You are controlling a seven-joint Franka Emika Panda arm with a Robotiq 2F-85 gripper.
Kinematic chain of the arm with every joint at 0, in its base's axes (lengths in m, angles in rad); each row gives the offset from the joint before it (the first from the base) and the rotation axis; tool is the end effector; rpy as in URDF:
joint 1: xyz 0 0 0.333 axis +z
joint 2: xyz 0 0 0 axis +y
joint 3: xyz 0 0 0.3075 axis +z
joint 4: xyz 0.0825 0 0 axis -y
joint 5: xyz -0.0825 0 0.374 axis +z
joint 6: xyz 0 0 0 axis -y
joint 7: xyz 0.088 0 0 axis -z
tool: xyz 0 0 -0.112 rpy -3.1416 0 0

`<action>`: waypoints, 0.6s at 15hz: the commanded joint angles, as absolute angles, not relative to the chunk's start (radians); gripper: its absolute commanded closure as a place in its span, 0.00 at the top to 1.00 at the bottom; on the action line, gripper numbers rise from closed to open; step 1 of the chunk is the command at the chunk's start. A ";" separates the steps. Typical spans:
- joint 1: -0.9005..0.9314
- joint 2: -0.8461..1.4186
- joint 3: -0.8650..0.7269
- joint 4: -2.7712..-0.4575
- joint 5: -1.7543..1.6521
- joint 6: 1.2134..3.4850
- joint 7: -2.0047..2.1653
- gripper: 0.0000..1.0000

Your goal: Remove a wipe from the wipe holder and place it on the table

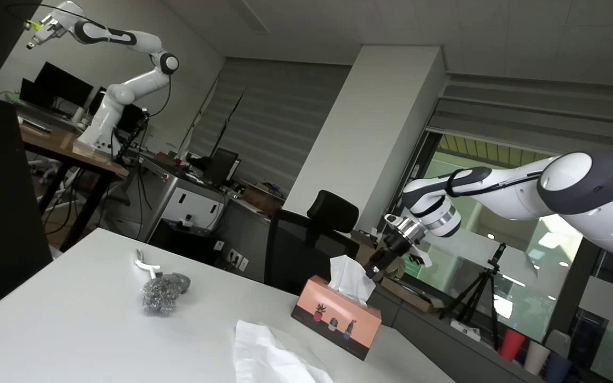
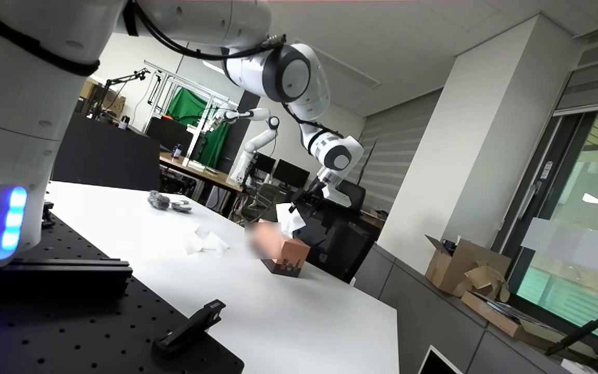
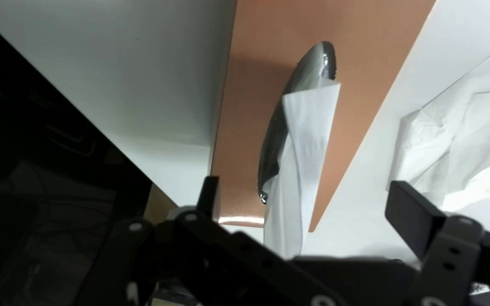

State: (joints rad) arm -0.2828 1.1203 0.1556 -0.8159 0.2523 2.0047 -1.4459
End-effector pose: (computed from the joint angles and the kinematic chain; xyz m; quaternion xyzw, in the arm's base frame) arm 0.7764 -0.1390 0.2392 -0.8303 -0.5247 -0.1588 0.1006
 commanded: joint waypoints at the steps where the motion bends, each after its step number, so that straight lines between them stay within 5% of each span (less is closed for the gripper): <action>1: -0.267 1.230 0.179 -0.637 0.242 1.976 -1.494 0.73; 9: -0.248 1.276 0.170 -0.550 0.244 1.896 -1.457 0.17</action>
